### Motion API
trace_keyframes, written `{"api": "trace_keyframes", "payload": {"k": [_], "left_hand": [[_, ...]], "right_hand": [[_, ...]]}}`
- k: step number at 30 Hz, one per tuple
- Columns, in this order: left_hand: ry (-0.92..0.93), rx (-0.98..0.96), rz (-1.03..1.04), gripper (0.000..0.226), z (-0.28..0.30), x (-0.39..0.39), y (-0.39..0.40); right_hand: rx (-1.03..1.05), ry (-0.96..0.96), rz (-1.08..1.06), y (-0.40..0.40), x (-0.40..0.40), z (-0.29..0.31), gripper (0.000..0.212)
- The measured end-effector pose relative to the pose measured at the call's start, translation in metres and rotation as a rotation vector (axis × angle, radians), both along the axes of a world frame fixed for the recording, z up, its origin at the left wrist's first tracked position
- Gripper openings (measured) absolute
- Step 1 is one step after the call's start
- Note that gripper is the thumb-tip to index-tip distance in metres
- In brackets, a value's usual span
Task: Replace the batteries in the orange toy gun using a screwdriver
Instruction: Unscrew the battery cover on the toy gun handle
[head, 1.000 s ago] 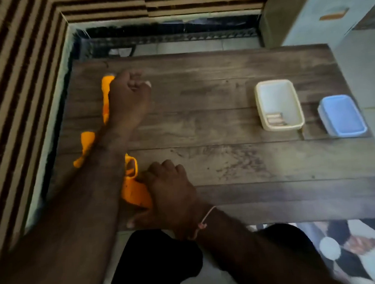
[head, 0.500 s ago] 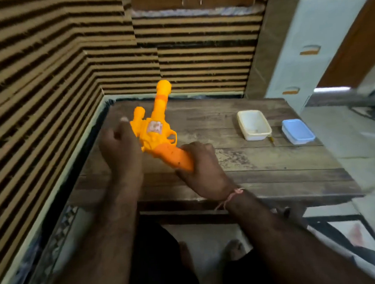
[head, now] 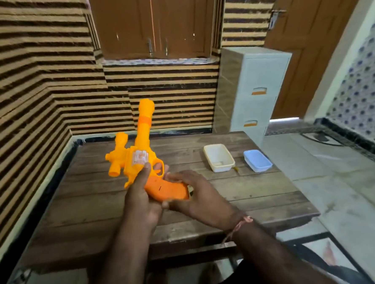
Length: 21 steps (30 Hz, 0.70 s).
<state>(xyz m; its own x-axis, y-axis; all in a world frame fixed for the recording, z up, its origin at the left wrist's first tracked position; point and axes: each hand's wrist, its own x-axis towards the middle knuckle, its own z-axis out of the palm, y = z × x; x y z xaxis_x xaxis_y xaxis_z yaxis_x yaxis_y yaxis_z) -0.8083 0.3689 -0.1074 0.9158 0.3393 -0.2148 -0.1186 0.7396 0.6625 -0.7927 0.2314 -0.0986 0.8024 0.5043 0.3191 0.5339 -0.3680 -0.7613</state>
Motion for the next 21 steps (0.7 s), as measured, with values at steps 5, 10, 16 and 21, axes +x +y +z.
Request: {"api": "trace_keyframes", "payload": {"k": [5,10,16,21], "left_hand": [[-0.068,-0.034,-0.001,0.022,-0.027,0.028,0.012],[-0.078,-0.061,0.041,0.028,-0.051,0.05,0.024],[-0.083,-0.032,0.05,0.045,-0.064,0.068,0.034],[-0.095,-0.041,0.044,0.043,-0.063,0.067,0.039]], "right_hand": [[-0.06,0.166,-0.546,-0.064,0.086,-0.029,0.02],[-0.415,0.219,-0.786,-0.111,0.171,-0.079,0.016],[-0.582,0.212,-0.772,-0.107,0.208,-0.098,0.023],[-0.611,0.233,-0.792,-0.106,0.205,-0.1,0.027]]}}
